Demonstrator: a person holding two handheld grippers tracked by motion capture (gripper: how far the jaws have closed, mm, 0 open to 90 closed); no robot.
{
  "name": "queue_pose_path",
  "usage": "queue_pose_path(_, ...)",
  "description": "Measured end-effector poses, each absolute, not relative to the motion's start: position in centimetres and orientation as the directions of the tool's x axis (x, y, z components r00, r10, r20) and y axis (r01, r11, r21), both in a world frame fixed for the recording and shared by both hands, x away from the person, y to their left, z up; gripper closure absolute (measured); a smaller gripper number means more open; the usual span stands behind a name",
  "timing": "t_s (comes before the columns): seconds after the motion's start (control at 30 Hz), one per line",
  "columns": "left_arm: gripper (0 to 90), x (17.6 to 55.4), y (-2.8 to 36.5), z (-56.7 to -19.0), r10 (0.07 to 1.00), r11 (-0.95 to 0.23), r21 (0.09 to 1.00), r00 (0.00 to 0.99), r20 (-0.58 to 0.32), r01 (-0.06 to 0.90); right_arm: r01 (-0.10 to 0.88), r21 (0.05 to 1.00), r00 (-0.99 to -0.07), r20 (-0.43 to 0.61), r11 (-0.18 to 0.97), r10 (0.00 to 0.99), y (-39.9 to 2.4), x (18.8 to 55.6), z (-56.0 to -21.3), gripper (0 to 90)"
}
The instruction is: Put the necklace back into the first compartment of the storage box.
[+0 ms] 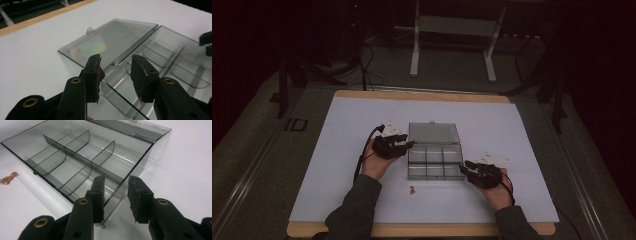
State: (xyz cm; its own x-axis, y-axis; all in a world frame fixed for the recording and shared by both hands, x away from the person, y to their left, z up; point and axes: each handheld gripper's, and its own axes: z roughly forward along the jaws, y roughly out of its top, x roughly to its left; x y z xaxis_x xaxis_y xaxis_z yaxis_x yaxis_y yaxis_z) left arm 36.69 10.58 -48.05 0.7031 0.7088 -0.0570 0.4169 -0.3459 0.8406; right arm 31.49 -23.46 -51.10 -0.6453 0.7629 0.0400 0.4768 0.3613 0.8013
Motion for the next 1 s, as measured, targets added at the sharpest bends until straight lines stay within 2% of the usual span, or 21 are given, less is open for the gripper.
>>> queue_pose_path(0.43, 60.2, 34.5, 11.5, -47.3, 0.659, -0.369, 0.838, 0.749, -0.068, 0.401, 0.466, 0.807, -0.654, 0.039, 0.362, 0.755, -23.5, 31.5, -51.0, 66.0)
queue_pose_path(1.0, 60.1, 31.7, 11.3, -46.3, 0.596, -0.476, 0.8, 0.803, -0.011, 0.365, 0.461, 0.813, -0.659, 0.044, 0.357, 0.751, -23.6, 31.6, -50.7, 65.0)
